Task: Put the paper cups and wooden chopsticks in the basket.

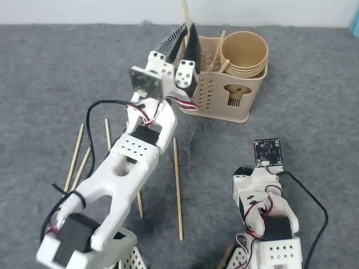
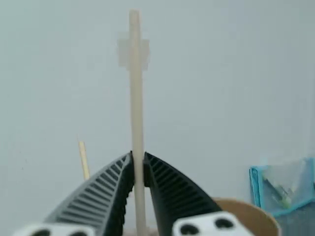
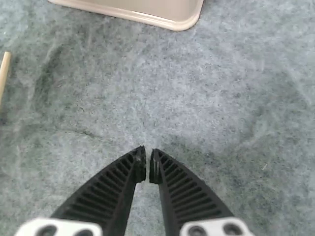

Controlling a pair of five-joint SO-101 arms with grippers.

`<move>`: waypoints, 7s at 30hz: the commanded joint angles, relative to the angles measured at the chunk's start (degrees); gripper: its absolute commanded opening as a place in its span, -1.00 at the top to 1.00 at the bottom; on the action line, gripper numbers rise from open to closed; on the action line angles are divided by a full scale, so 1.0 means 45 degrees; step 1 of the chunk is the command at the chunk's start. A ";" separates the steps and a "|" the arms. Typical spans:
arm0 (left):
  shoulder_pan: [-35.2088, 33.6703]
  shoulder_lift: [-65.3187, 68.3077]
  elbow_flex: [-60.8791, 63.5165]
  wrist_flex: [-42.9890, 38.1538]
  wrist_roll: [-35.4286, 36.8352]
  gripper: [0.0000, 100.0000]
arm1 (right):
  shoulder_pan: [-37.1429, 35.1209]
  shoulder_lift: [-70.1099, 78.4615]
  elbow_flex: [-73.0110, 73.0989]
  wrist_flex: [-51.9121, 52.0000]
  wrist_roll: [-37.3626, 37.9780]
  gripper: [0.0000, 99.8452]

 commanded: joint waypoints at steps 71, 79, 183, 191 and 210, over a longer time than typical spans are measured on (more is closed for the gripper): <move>-1.2425 0.7639 -0.6300 1.9946 -0.3536 0.49 | 0.0088 -0.0322 0.0156 0.0088 0.0234 0.93; -1.2190 0.8361 -0.6808 1.9888 -0.3556 0.77 | 0.0088 -0.0322 0.0156 0.0049 0.0234 0.93; -1.0921 -0.5079 -0.2921 2.1841 0.2188 0.27 | 0.0107 -0.0322 0.0156 0.0127 0.0254 0.94; -1.1311 -0.2755 -0.0029 2.2545 0.0117 0.46 | 0.0147 -0.0322 0.0156 0.0127 0.0254 0.94; -1.2484 -0.0742 0.2452 1.8716 0.0098 0.51 | 0.0127 -0.0322 0.0156 0.0127 0.0254 0.94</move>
